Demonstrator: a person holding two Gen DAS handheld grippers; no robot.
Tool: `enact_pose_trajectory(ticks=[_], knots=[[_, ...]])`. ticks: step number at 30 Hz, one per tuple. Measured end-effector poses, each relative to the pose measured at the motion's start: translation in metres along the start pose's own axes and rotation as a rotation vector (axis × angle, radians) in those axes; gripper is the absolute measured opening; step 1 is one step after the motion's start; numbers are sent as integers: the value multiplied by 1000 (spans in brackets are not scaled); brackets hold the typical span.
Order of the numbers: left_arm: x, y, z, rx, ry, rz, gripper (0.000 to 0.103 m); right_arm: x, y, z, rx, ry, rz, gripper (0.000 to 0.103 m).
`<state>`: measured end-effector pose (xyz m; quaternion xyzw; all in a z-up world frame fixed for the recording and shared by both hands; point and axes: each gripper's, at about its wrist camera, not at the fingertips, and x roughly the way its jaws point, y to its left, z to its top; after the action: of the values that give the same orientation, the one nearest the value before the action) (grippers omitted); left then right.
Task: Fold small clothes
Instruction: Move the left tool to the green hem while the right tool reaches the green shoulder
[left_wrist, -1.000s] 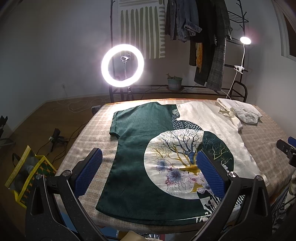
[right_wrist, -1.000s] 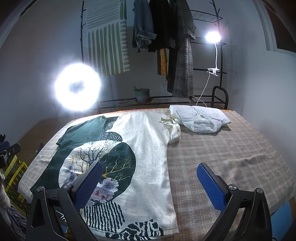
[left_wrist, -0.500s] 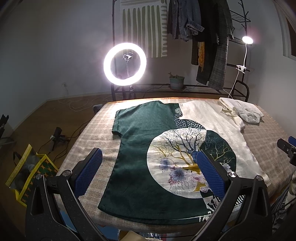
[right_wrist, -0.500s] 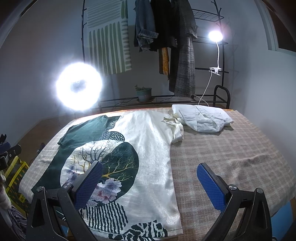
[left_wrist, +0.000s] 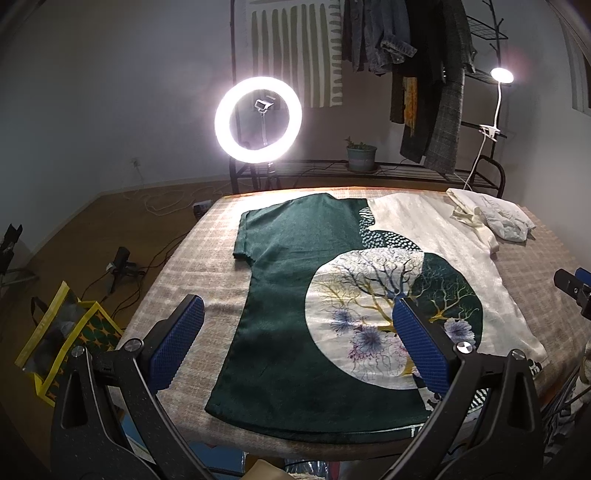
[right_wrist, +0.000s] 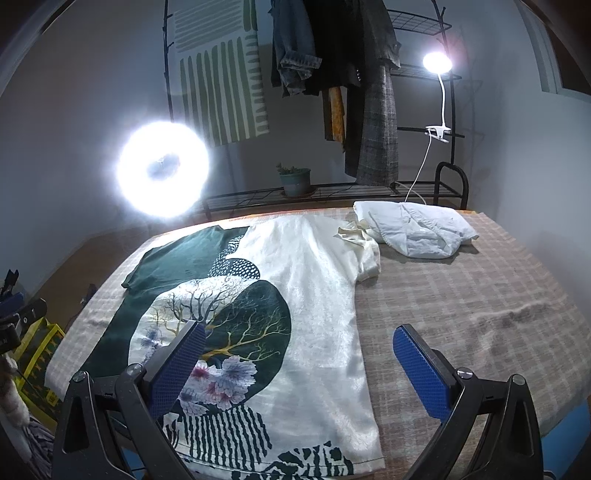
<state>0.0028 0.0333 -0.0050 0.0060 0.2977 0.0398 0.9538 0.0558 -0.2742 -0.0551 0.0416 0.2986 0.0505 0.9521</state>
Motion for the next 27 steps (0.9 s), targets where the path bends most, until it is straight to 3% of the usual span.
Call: enact_pose_trajectory(ticks=[7, 13, 20, 27], knots=[[11, 37, -16, -130, 54, 27, 103, 14, 13, 15, -37, 13, 19, 103], [21, 75, -38, -283, 107, 7, 99, 21, 32, 62, -83, -48, 96, 103], [44, 100, -71, -405, 233, 23, 79, 51, 91, 121, -174, 19, 217, 103], [71, 119, -97, -480, 339, 58, 70, 92, 162, 158, -238, 100, 387, 102]])
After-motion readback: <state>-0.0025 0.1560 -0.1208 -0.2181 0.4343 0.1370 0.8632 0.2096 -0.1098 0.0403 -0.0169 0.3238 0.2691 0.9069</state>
